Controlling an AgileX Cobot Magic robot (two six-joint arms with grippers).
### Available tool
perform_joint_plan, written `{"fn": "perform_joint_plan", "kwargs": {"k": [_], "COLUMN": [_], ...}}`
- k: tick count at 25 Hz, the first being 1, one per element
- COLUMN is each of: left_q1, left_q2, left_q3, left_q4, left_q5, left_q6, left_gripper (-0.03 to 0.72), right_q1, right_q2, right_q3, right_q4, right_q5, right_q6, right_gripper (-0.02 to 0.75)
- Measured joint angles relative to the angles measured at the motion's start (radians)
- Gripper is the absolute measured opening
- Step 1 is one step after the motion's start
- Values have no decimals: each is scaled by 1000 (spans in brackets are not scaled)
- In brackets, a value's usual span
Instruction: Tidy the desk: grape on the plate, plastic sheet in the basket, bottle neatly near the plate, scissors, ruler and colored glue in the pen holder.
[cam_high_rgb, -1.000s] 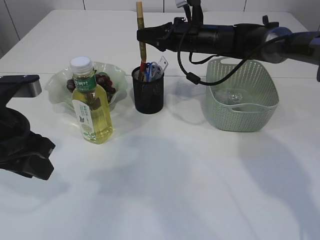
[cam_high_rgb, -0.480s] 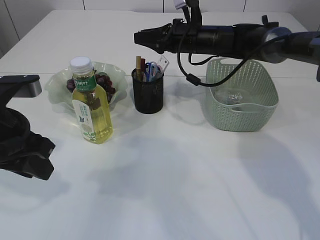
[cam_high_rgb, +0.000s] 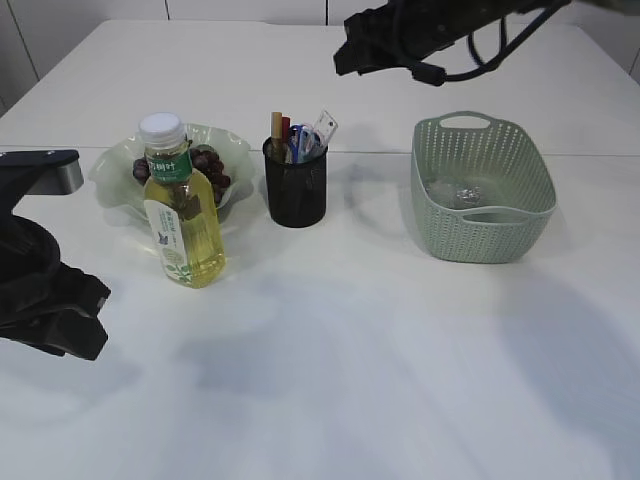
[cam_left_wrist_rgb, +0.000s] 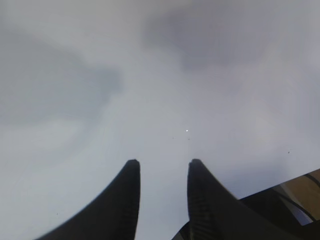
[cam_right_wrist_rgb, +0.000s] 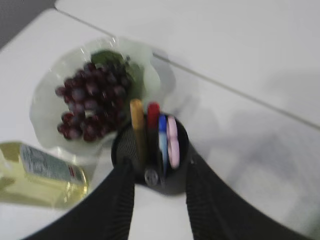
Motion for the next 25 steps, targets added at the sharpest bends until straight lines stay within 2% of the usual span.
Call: {"fn": "perform_joint_plan", "kwargs": {"k": [3, 6, 10, 15, 20, 25], "left_q1": [0, 0, 0, 0, 0, 0], "left_q2": [0, 0, 0, -2, -45, -154], "left_q3": [0, 0, 0, 0, 0, 0], "left_q4": [2, 17, 23, 39, 136, 254], "left_q5": [-2, -24, -40, -40, -32, 26], "left_q6": [0, 0, 0, -5, -143, -286], "left_gripper": [239, 239, 239, 239, 251, 356], "right_q1": [0, 0, -2, -2, -2, -2], "right_q2": [-89, -156, -253, -371, -486, -630], "right_q3": [0, 0, 42, 184, 352, 527], "right_q4": [-342, -601, -789, -842, -846, -846], "right_q5": [172, 312, 378, 409, 416, 402], "right_q6": [309, 517, 630, 651, 655, 656], "right_gripper": [293, 293, 293, 293, 293, 307]}}
